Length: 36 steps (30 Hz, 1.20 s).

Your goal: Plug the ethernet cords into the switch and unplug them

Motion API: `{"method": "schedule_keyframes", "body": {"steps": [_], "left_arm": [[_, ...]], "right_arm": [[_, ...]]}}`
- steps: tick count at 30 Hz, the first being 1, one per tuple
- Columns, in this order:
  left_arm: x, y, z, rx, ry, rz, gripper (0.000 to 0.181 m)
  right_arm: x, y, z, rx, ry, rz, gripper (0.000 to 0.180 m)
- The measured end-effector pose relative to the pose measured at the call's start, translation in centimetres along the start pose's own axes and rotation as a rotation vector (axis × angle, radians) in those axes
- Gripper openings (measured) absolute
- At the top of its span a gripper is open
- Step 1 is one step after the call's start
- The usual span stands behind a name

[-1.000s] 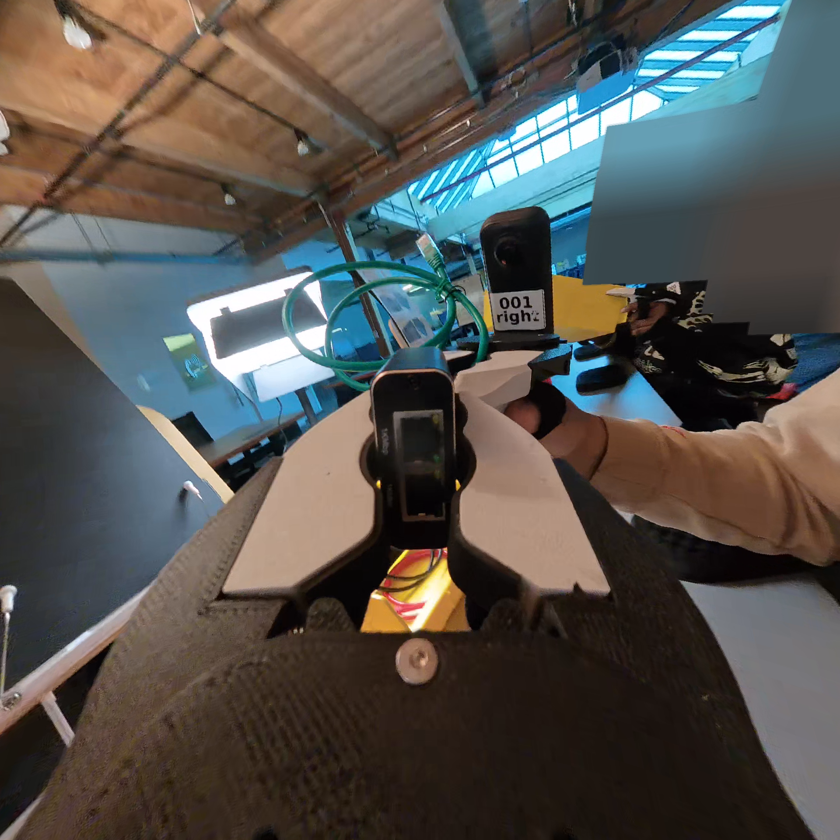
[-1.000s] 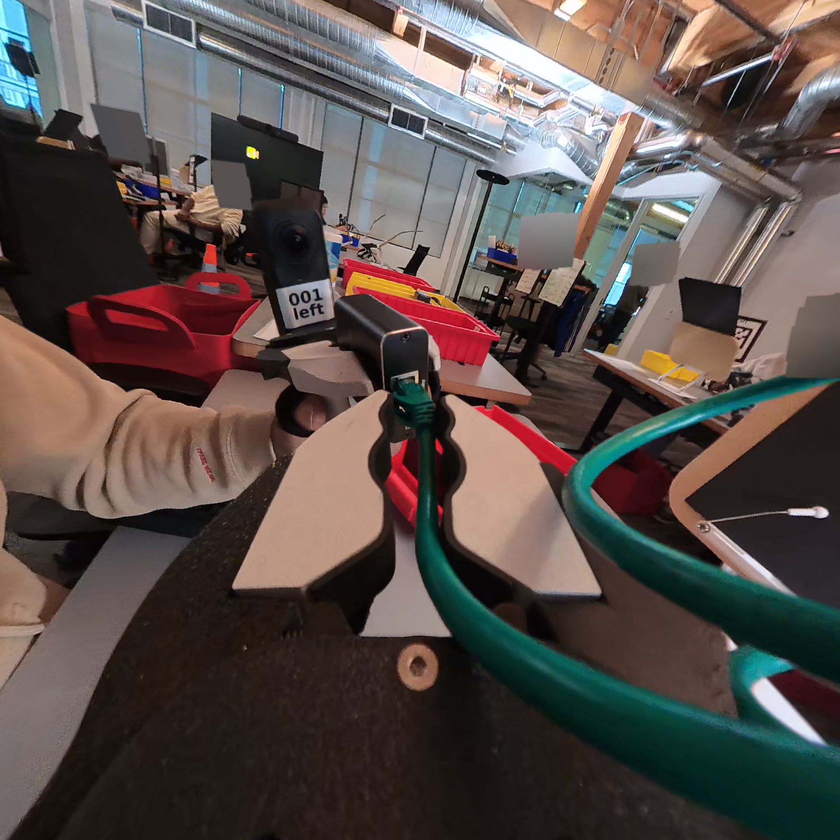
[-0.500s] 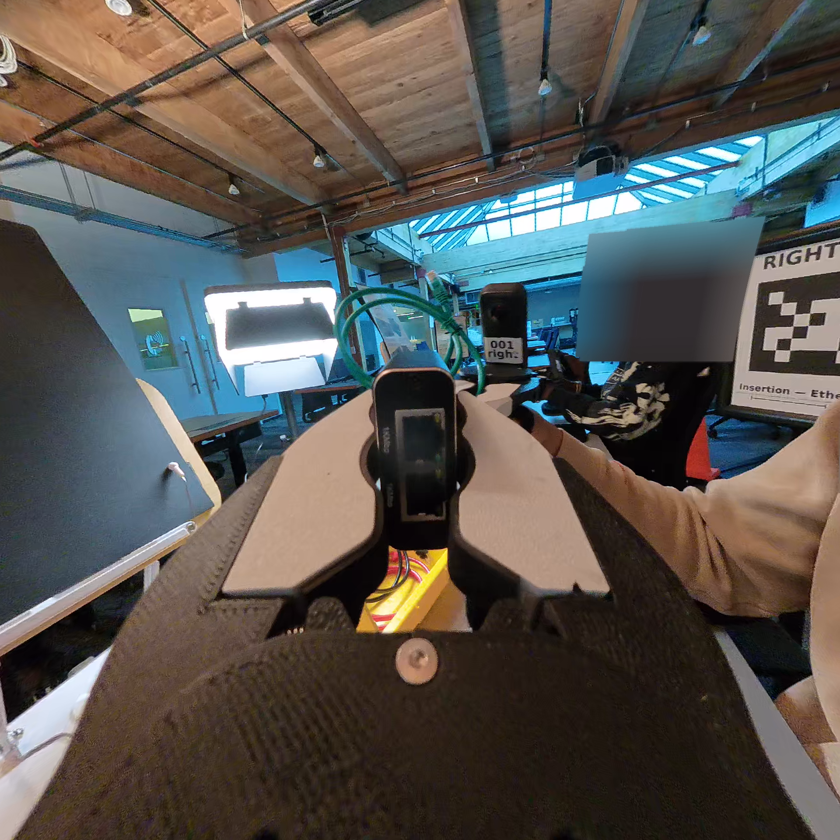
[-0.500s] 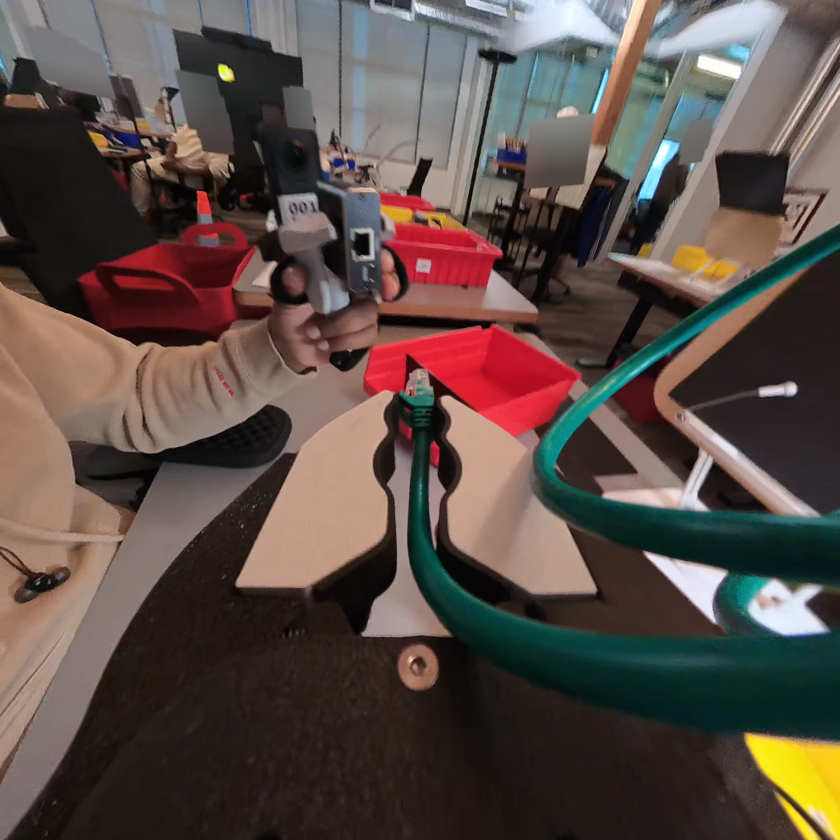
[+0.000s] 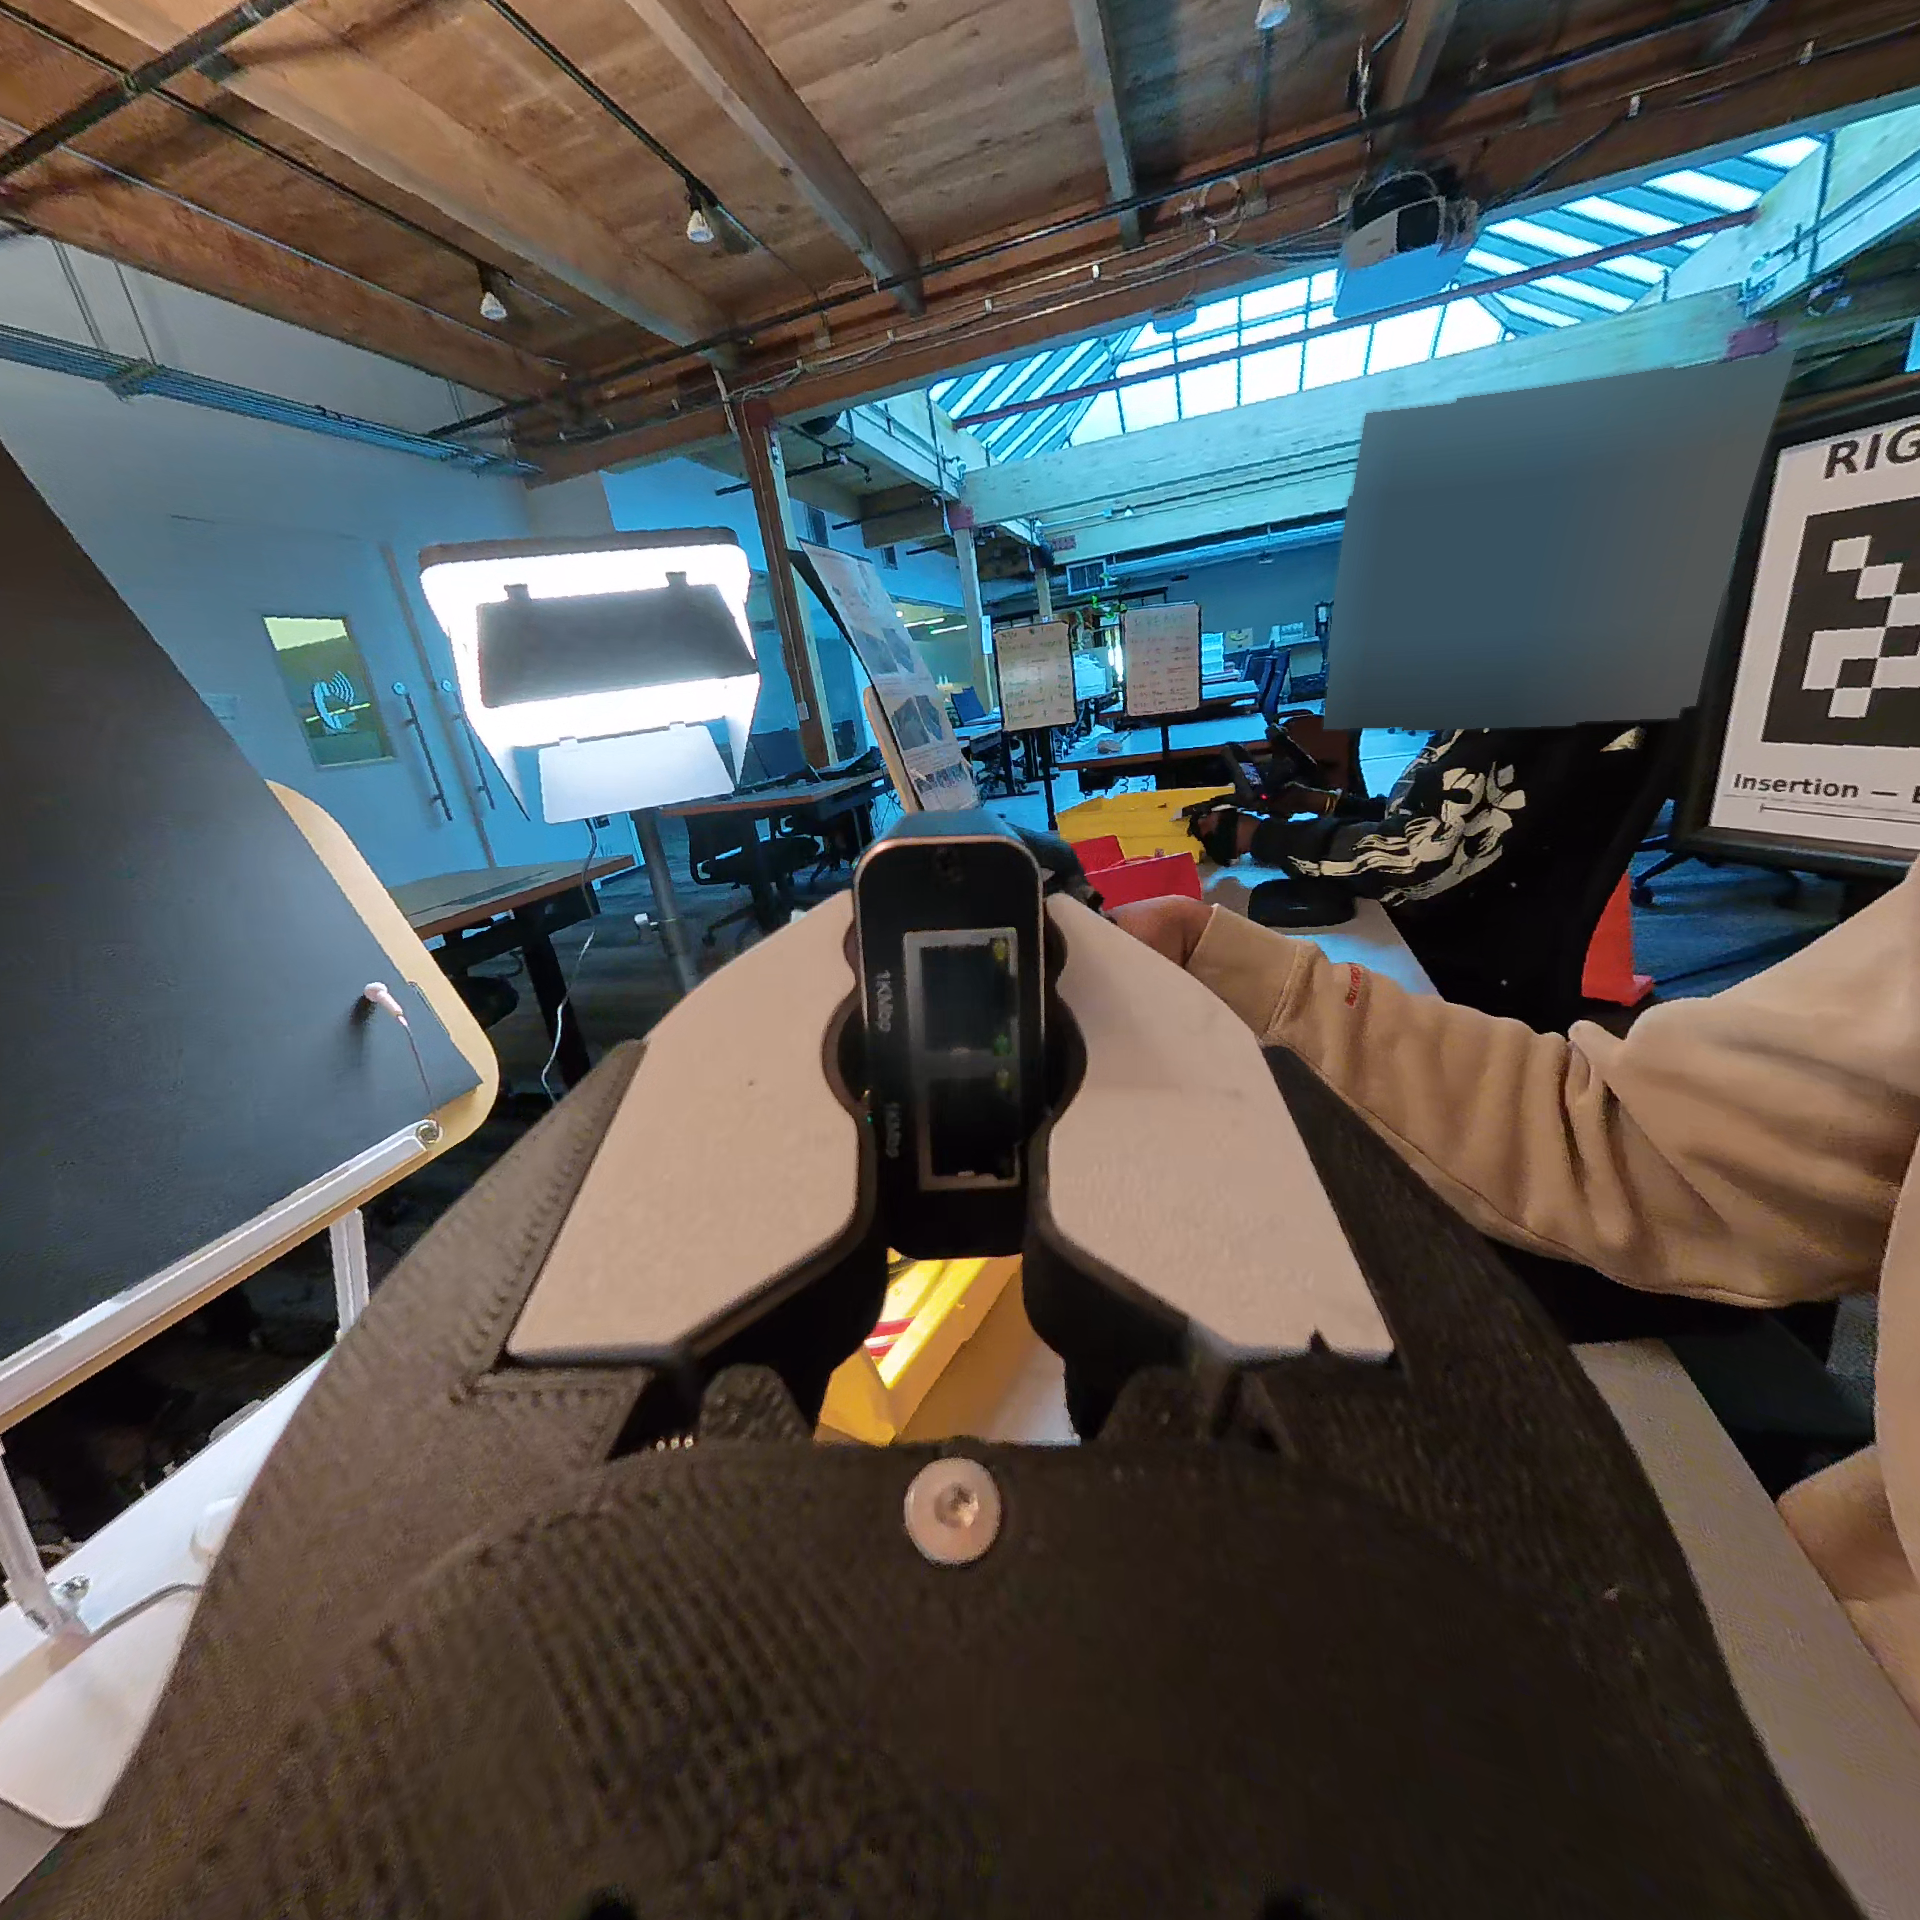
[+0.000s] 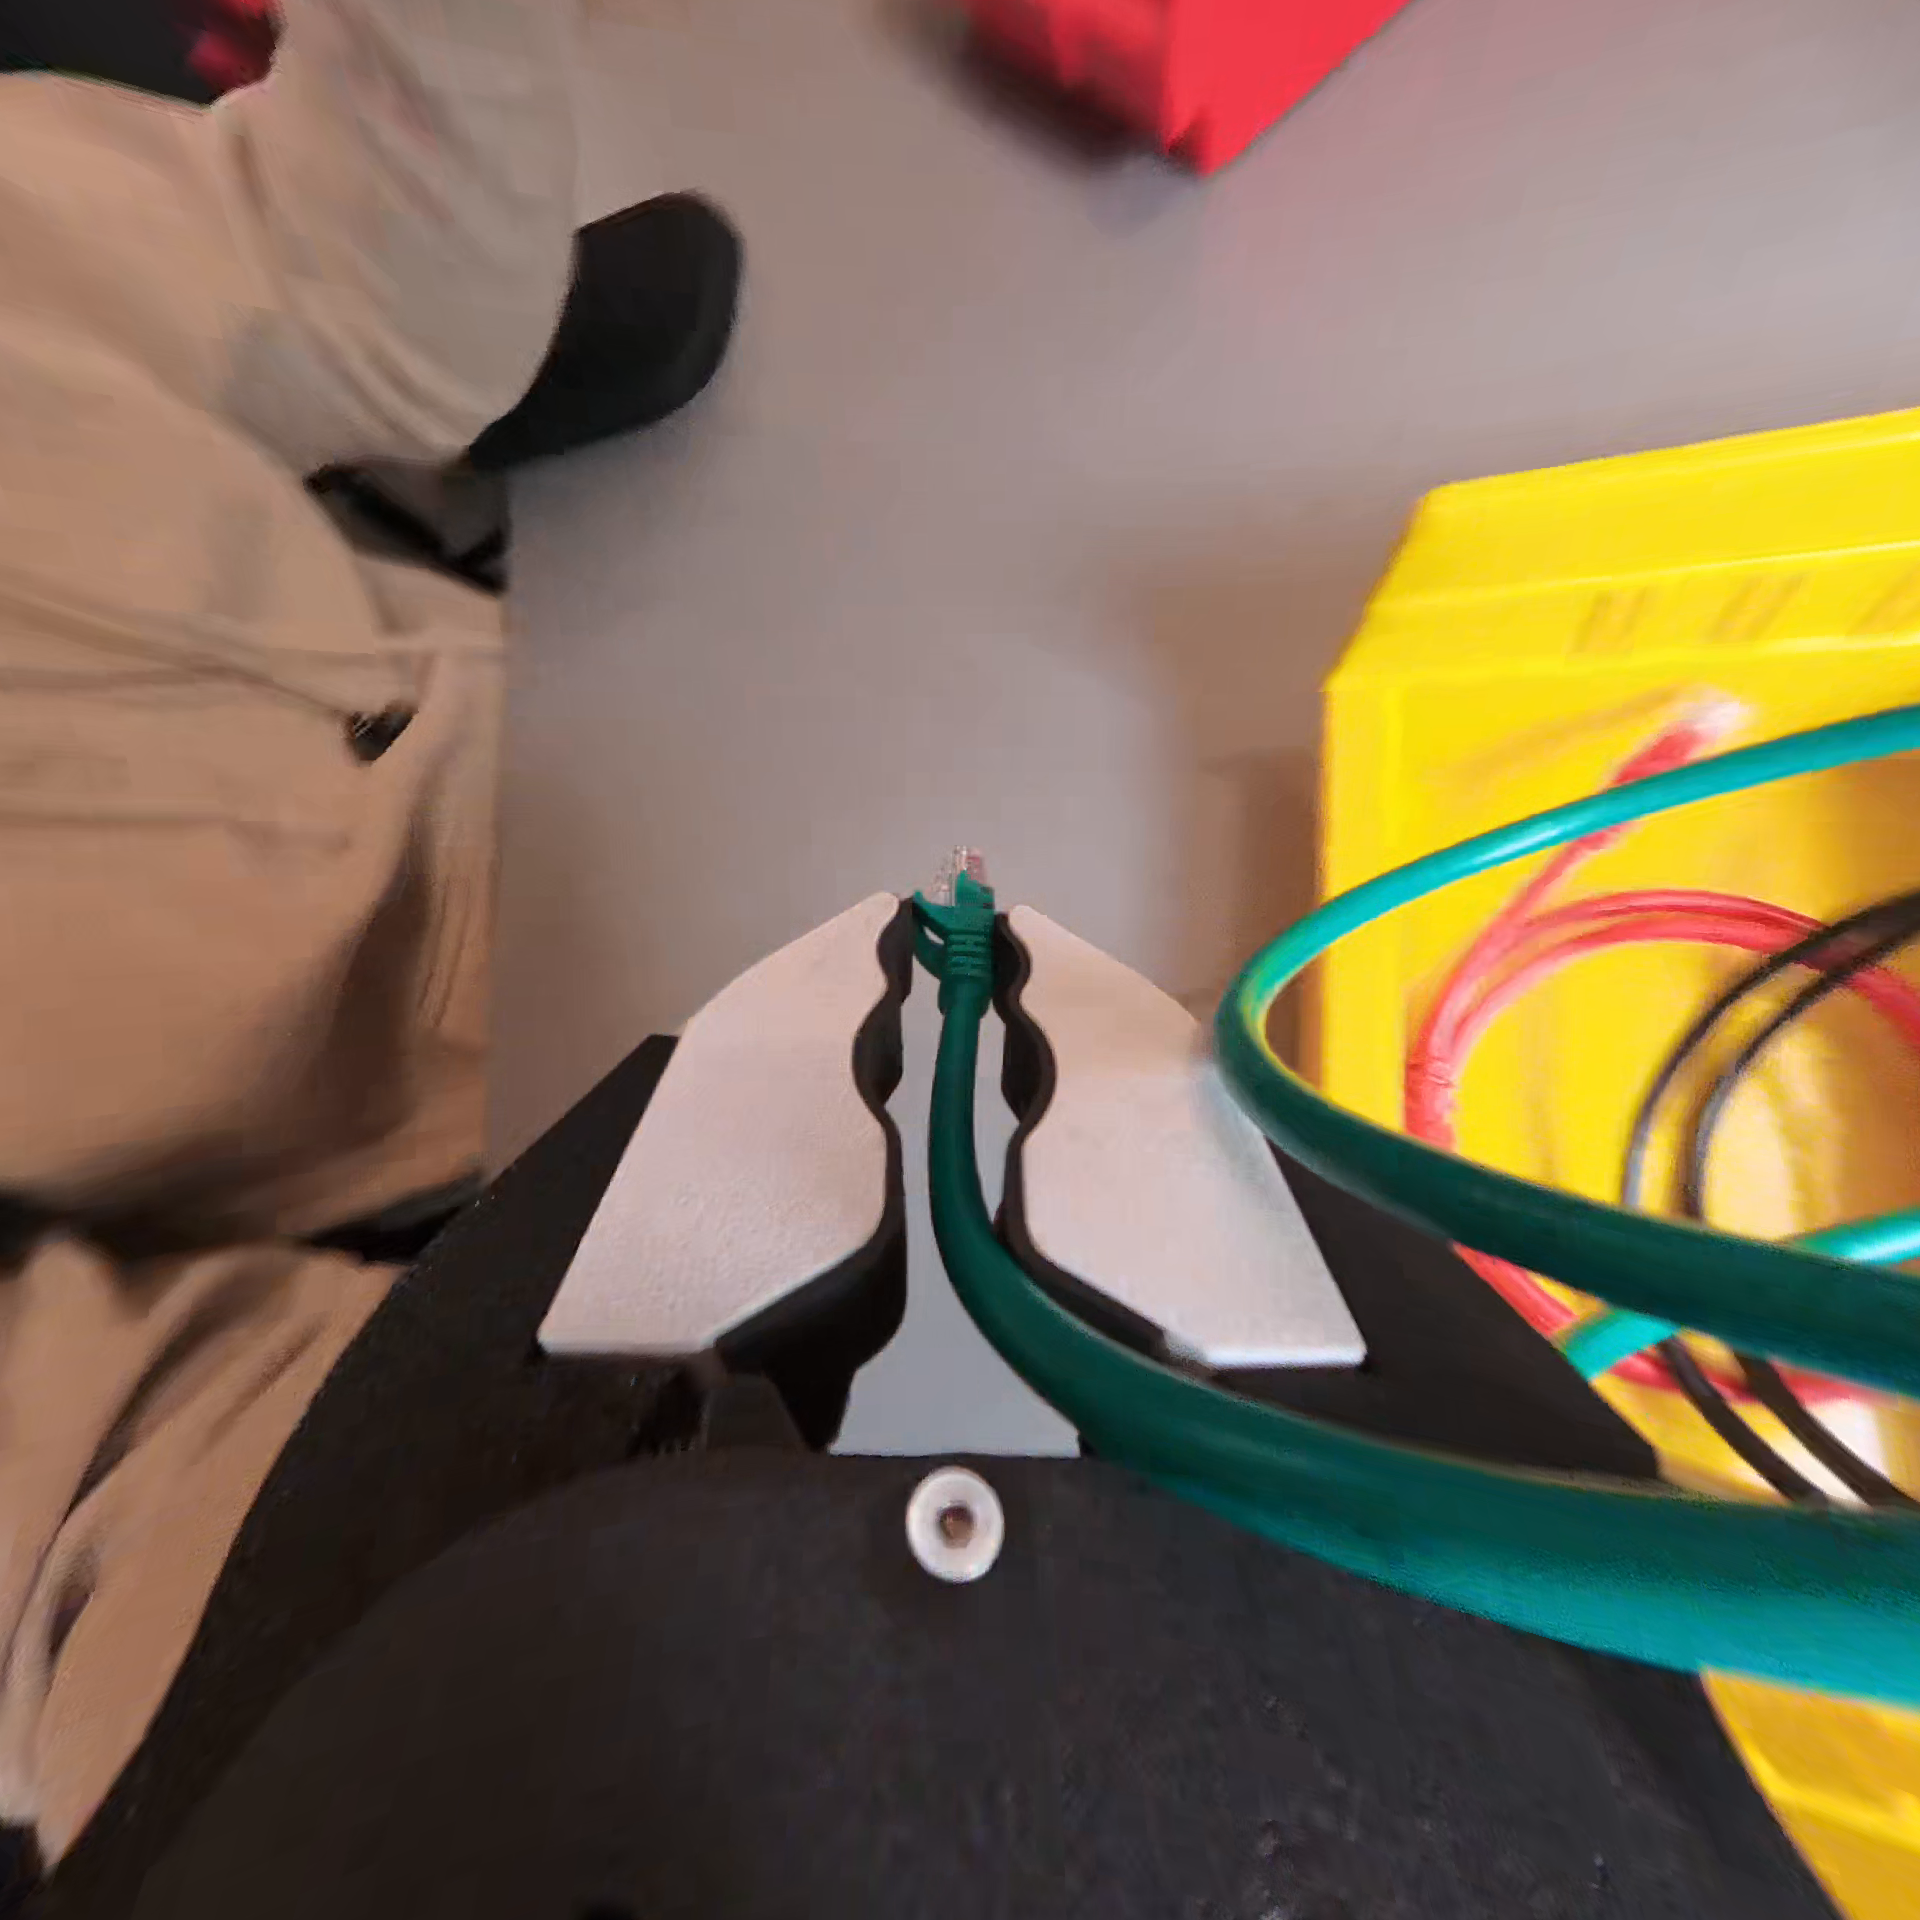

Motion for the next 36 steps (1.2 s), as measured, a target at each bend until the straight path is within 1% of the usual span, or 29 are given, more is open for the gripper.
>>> {"method": "schedule_keyframes", "body": {"steps": [2,4,8,9,11,15,18,21,26,27,28,29,30,33,36], "left_arm": [[0.1,0.2,0.0,-0.001,0.002,0.009,0.027],[0.3,0.4,0.1,-0.008,0.004,0.017,0.027],[0.5,0.7,0.1,-0.013,0.007,0.029,0.027],[0.5,0.8,0.0,-0.011,0.007,0.031,0.027],[0.6,0.9,0.1,-0.01,0.007,0.037,0.027],[0.7,1.3,0.3,-0.024,0.004,0.049,0.027],[0.8,1.5,0.3,-0.024,0.004,0.059,0.027],[0.8,1.5,0.2,-0.016,0.003,0.063,0.027],[0.8,1.5,0.3,-0.02,0.0,0.063,0.027],[0.8,1.5,0.3,-0.019,-0.001,0.064,0.027],[0.8,1.5,0.3,-0.019,-0.001,0.064,0.027],[0.8,1.6,0.3,-0.02,-0.001,0.066,0.027],[0.9,1.6,0.3,-0.022,0.0,0.069,0.027],[1.1,1.9,0.3,-0.024,0.001,0.08,0.027],[1.2,2.1,0.2,-0.026,0.002,0.086,0.027]], "right_arm": [[0.3,0.3,0.4,-0.02,-0.091,0.005,0.014],[0.2,0.3,0.0,-0.001,-0.061,-0.005,0.014],[-0.7,1.6,-2.1,0.135,0.079,-0.02,0.015],[-0.9,1.9,-2.5,0.168,0.118,-0.015,0.019],[-1.2,2.2,-2.9,0.208,0.193,0.02,0.027],[-1.7,2.2,-3.2,0.257,0.319,0.077,0.028],[-1.9,2.3,-3.0,0.275,0.378,0.118,0.03],[-2.5,2.4,-2.4,0.274,0.459,0.196,0.035],[-4.7,2.1,-1.3,0.268,0.648,0.195,0.042],[-5.1,1.9,-1.0,0.247,0.669,0.174,0.035],[-5.3,1.6,-0.7,0.218,0.671,0.15,0.021],[-5.3,1.2,-0.4,0.188,0.676,0.141,0.015],[-5.1,1.0,-0.1,0.158,0.688,0.17,0.011],[-3.3,0.3,0.7,0.051,0.672,0.291,0.007],[-1.7,-0.6,0.8,-0.006,0.644,0.333,0.007]]}}
Point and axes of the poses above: each gripper's, where its closed fingertips meet, x out along the fingers, y out of its underside, z = x × y across the jaws, the point moved 10 cm from there along -x, back along the fingers, and after that the axes turned 1 degree about y, right-handed, at the moved point
